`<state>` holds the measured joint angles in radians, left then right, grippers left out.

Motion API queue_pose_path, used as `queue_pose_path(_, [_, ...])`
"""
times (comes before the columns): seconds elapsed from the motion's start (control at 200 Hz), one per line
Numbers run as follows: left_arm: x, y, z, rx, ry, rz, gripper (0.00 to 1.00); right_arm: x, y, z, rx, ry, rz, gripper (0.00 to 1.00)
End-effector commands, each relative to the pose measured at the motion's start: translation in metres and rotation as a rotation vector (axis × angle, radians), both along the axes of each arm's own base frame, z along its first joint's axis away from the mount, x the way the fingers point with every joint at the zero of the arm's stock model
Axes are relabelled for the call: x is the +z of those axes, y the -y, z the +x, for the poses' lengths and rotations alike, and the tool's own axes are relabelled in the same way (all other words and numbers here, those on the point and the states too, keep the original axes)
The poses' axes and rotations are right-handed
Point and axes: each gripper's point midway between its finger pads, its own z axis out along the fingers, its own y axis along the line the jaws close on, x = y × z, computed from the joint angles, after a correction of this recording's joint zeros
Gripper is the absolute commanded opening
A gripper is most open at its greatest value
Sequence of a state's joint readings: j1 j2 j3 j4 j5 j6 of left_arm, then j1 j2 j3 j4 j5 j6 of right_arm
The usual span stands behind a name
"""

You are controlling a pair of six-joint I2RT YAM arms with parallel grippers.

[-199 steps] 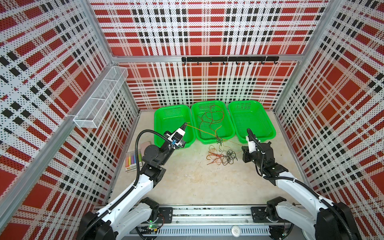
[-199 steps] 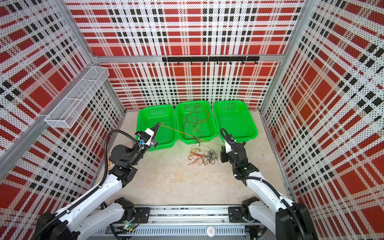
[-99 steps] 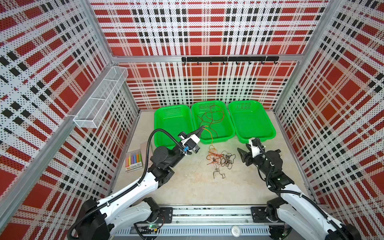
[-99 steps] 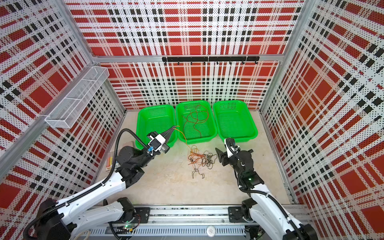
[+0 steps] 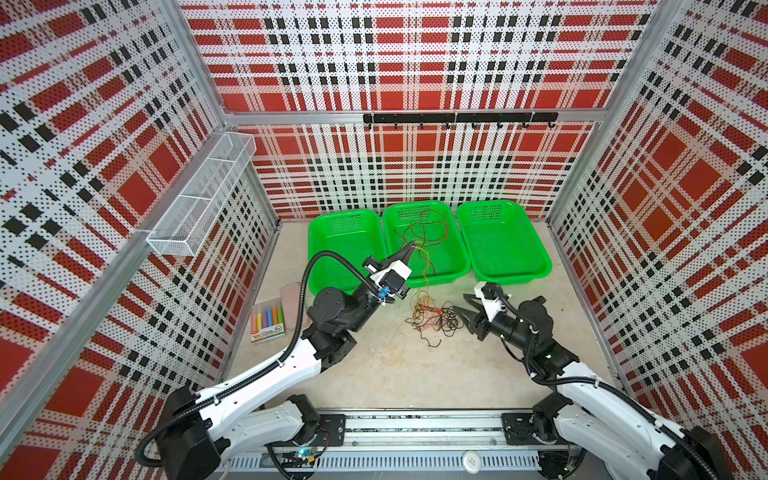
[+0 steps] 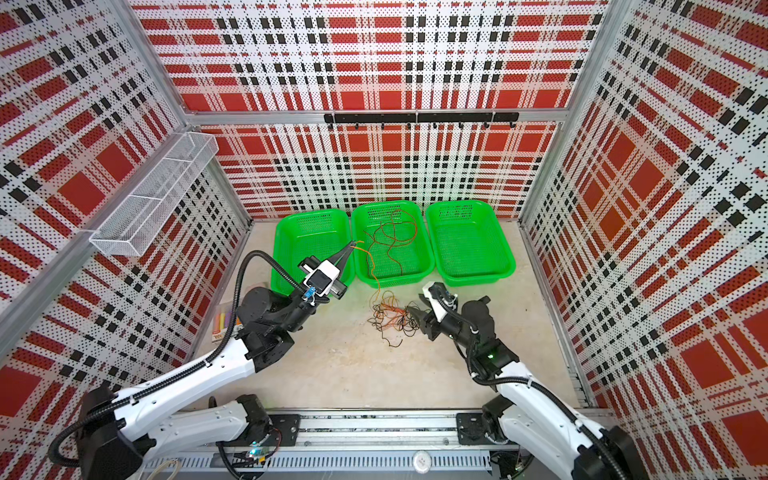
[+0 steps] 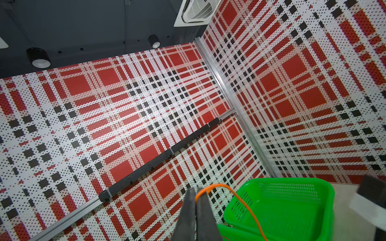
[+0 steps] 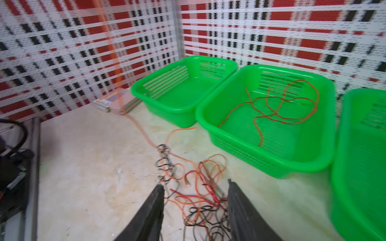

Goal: Untangle the cables
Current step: 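Grasp the orange wire with the right gripper while the left gripper releases it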

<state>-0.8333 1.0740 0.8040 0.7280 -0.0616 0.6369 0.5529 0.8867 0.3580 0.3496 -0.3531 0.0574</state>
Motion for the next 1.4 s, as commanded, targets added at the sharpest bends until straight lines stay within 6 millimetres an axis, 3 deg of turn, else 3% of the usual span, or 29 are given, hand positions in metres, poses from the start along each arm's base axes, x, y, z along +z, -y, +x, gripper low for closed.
queue_pose_path(0.0, [0.021, -0.005, 0.000, 0.036, 0.034, -0.025, 0.00, 0.014, -0.021, -0.009, 0.057, 0.077, 0.069, 0.59])
queue_pose_path(0.14, [0.026, 0.003, 0.000, 0.013, 0.037, -0.013, 0.00, 0.020, -0.048, -0.007, 0.115, 0.117, 0.059, 0.64])
queue_pose_path(0.326, [0.026, 0.011, 0.000, 0.001, 0.025, -0.002, 0.00, 0.034, -0.063, 0.027, 0.037, 0.213, 0.047, 0.65])
queue_pose_path(0.446, [0.029, 0.012, 0.000, -0.001, 0.022, -0.007, 0.00, 0.045, -0.079, 0.032, 0.088, 0.251, 0.079, 0.62])
queue_pose_path(0.566, [0.029, 0.010, 0.002, 0.016, 0.011, -0.016, 0.00, 0.052, -0.100, 0.016, 0.249, 0.257, 0.134, 0.38])
queue_pose_path(0.671, [0.023, 0.004, 0.006, 0.049, -0.009, -0.022, 0.00, 0.059, -0.099, 0.015, 0.243, 0.263, 0.205, 0.13])
queue_pose_path(0.747, [0.017, -0.005, 0.010, 0.076, -0.034, -0.034, 0.00, 0.061, -0.095, 0.019, 0.212, 0.261, 0.207, 0.00])
queue_pose_path(0.972, [-0.003, -0.038, 0.020, 0.125, -0.101, -0.094, 0.00, 0.084, -0.089, 0.029, 0.148, 0.263, 0.183, 0.00])
queue_pose_path(0.992, [-0.005, -0.041, 0.021, 0.128, -0.108, -0.100, 0.07, 0.089, -0.088, 0.029, 0.144, 0.265, 0.189, 0.00])
queue_pose_path(1.057, [-0.016, -0.049, 0.023, 0.136, -0.134, -0.109, 0.43, 0.106, -0.082, 0.031, 0.125, 0.279, 0.219, 0.00])
queue_pose_path(1.137, [-0.032, -0.059, 0.027, 0.132, -0.189, -0.149, 0.70, 0.127, -0.073, 0.037, 0.111, 0.280, 0.265, 0.00])
queue_pose_path(1.283, [-0.071, -0.065, 0.031, 0.114, -0.275, -0.176, 0.76, 0.160, -0.064, 0.047, 0.122, 0.236, 0.320, 0.00])
queue_pose_path(1.398, [-0.096, -0.059, 0.028, 0.068, -0.315, -0.167, 0.74, 0.184, -0.065, 0.048, 0.132, 0.251, 0.313, 0.00])
